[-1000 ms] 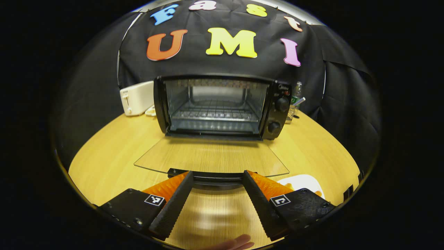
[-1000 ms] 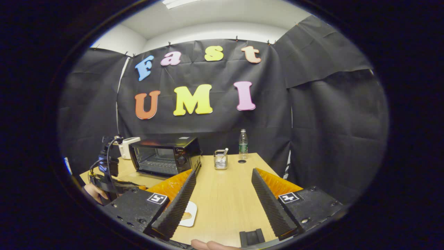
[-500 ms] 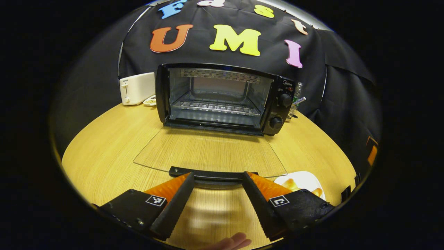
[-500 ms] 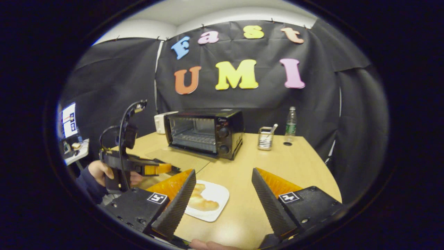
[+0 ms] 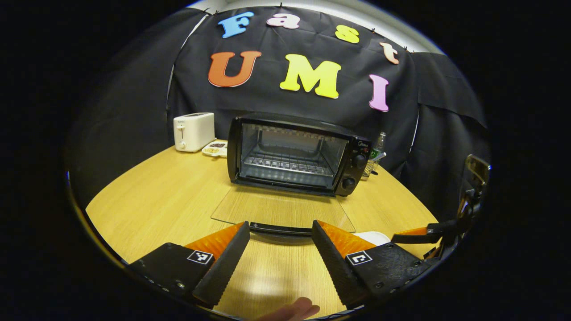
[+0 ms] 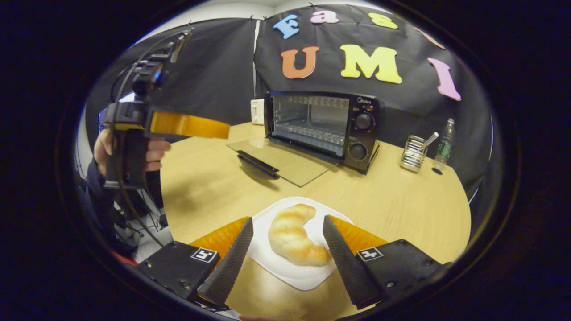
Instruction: Open the electric oven with the left hand, put the food in, and close the electric oven.
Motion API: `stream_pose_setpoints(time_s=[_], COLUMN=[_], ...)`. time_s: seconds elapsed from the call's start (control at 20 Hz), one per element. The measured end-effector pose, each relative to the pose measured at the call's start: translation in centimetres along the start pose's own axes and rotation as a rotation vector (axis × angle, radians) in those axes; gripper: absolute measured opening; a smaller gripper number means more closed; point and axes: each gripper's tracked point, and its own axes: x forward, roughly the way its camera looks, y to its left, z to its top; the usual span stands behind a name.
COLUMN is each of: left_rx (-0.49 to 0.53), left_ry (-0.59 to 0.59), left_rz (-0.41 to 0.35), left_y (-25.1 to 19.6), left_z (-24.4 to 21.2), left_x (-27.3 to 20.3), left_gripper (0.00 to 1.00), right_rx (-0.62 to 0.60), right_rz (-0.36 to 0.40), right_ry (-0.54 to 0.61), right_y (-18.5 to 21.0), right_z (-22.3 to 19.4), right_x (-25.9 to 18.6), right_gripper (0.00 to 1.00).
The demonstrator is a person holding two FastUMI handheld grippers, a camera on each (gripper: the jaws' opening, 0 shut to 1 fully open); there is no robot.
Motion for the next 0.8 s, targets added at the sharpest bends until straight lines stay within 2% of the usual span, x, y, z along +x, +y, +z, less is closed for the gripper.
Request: stream_pose_setpoints(time_s=[0.05,0.1,0.25,0.4,0.55,0.8], left_rx=[0.005,0.007,-0.011,-0.01,-0.01,0.029], left_ry=[-0.026,-0.049,-0.097,-0.128,-0.169,-0.207], left_rz=[-0.008,-0.016,-0.042,-0.065,-0.074,-0.059], left_y=[0.1,0.1,0.2,0.3,0.6,2.2], left_z=[0.6,1.2,2.6,3.3,3.9,4.2], left_x=[-1.1,-2.2,-4.5,-6.8,-8.3,-10.1], left_gripper=[0.93,0.93,0.93,0.93,0.93,0.92], right_rx=[0.013,0.025,0.093,0.171,0.232,0.348], right_rz=[0.003,0.0,-0.067,-0.096,-0.117,-0.086], right_ry=[0.013,0.02,0.028,0.033,0.0,-0.105], right_y=[0.0,0.0,-1.1,-0.8,-0.1,1.9], right_z=[-0.3,-0.5,-0.6,-0.4,0.7,5.8], right_x=[0.5,0.9,1.0,1.1,0.0,-1.9], right_gripper=[0.94,0.96,0.78,0.59,0.53,0.52])
